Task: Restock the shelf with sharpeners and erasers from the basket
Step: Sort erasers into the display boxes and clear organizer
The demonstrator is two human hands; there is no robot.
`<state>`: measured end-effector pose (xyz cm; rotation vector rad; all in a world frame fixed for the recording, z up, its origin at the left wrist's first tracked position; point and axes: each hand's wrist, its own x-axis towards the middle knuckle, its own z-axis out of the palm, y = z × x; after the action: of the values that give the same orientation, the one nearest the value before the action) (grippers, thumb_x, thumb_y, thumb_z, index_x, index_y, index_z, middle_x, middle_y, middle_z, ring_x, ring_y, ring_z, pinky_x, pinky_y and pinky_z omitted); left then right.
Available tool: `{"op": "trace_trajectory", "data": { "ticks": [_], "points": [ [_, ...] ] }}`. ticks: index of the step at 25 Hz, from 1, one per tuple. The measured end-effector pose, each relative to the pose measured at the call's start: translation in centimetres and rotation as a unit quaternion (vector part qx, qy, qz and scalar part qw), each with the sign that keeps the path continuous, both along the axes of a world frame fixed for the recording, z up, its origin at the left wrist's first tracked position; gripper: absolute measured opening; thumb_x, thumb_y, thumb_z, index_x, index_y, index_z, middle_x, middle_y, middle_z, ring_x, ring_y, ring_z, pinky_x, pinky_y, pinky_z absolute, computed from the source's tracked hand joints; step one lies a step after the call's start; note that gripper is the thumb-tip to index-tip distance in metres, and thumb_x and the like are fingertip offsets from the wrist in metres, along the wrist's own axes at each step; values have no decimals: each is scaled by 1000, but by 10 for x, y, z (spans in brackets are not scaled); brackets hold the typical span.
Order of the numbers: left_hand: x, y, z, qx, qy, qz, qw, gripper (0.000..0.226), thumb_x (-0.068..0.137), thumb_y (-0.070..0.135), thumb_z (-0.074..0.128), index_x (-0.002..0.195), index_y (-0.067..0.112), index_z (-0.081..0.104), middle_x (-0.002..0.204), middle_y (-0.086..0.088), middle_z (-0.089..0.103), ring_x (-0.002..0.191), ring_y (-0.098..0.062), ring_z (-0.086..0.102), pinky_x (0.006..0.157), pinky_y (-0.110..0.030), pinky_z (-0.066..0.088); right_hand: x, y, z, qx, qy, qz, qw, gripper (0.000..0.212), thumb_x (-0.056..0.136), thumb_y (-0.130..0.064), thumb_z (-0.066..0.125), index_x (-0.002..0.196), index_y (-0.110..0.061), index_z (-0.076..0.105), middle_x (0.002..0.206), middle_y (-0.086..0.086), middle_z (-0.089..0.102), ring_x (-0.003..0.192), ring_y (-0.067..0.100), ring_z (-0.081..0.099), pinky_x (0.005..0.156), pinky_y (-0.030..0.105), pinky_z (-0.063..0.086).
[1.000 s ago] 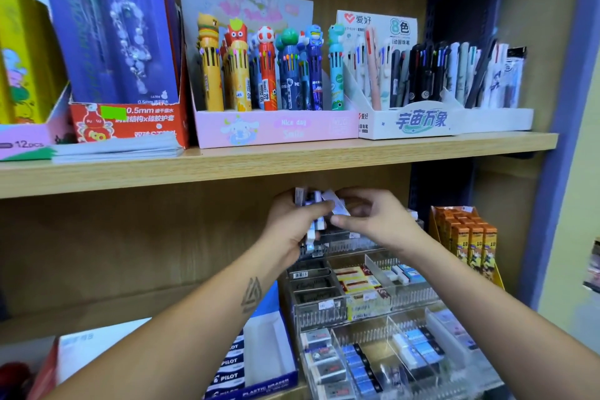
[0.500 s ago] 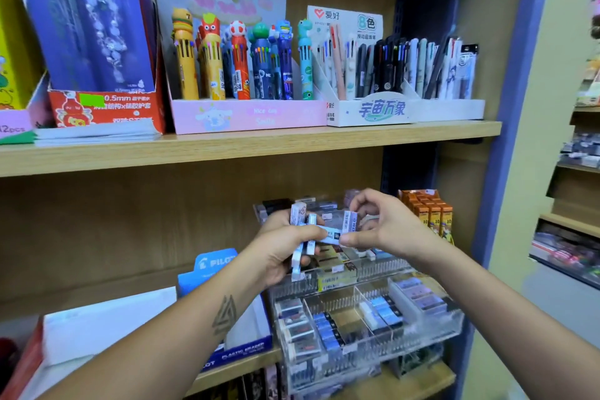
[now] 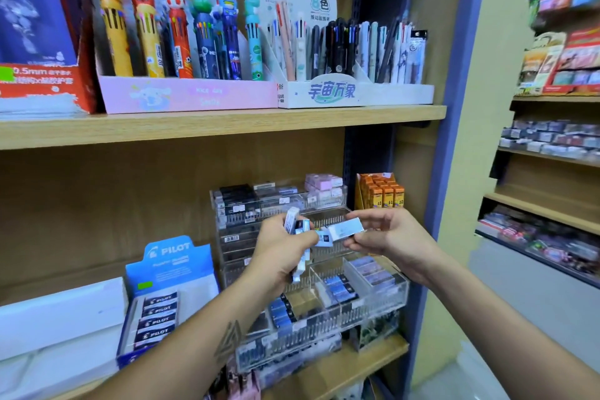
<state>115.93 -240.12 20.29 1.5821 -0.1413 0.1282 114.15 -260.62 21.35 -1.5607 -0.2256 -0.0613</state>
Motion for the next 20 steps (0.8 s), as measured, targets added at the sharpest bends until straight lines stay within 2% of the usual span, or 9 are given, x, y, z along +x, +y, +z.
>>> {"op": "trace_trajectory", "data": {
  "ticks": [4,7,8,10,11,13,18,20],
  "points": [
    [-3,-7,-10,65,-63,16,996,11,77,0,67,85,5,61,61,-5,52,52,-19,44,53,-32,35,-1,-9,-5,-78,-45,-8,996,35,85,13,66,117,0,64,101,25,71,86,34,74,72,29,59],
    [-10,-7,-18,120,-115,18,986,10,80,3,66,85,11,61,58,2,49,47,-14,38,51,-29,33,1,-18,-9,-162,-71,-53,983,30,84,11,67,108,-7,68,101,26,67,83,28,74,79,38,60],
    [-12,-7,-22,131,-125,17,983,11,80,4,66,85,14,61,59,3,48,47,-13,37,51,-29,33,5,-24,-13,-230,-92,-96,964,29,83,7,71,104,-13,70,99,20,66,82,22,72,81,38,59],
    [-15,-5,-28,138,-142,12,980,14,80,5,66,82,18,61,61,3,48,49,-14,36,53,-30,32,12,-33,-17,-394,-121,-170,895,30,80,-6,78,103,-24,72,93,4,61,80,13,62,76,27,48],
    [-16,-5,-30,132,-142,3,981,15,80,5,66,82,19,61,61,3,49,50,-15,37,53,-30,32,13,-36,-19,-444,-111,-183,870,29,81,-11,79,107,-22,73,93,0,57,81,13,57,72,22,42],
    [-16,-6,-29,115,-130,-21,985,15,80,5,66,82,19,63,60,3,49,51,-17,37,52,-30,33,15,-37,-21,-492,-67,-181,849,28,86,-14,75,114,-13,71,93,-2,54,84,15,53,69,20,36],
    [-16,-4,-27,27,-61,-42,997,13,81,-2,66,88,8,66,64,-1,55,57,-19,45,52,-34,37,18,-22,-30,-516,-31,-168,839,28,90,-15,68,118,-14,69,89,-2,59,86,17,56,72,23,41],
    [-15,-1,-26,-13,-32,-49,998,15,80,-5,65,88,8,67,66,-5,58,56,-19,47,52,-32,37,17,-18,-35,-546,-52,-183,816,18,89,-13,64,106,-21,67,93,0,64,88,22,60,73,30,50]
  ]
}}
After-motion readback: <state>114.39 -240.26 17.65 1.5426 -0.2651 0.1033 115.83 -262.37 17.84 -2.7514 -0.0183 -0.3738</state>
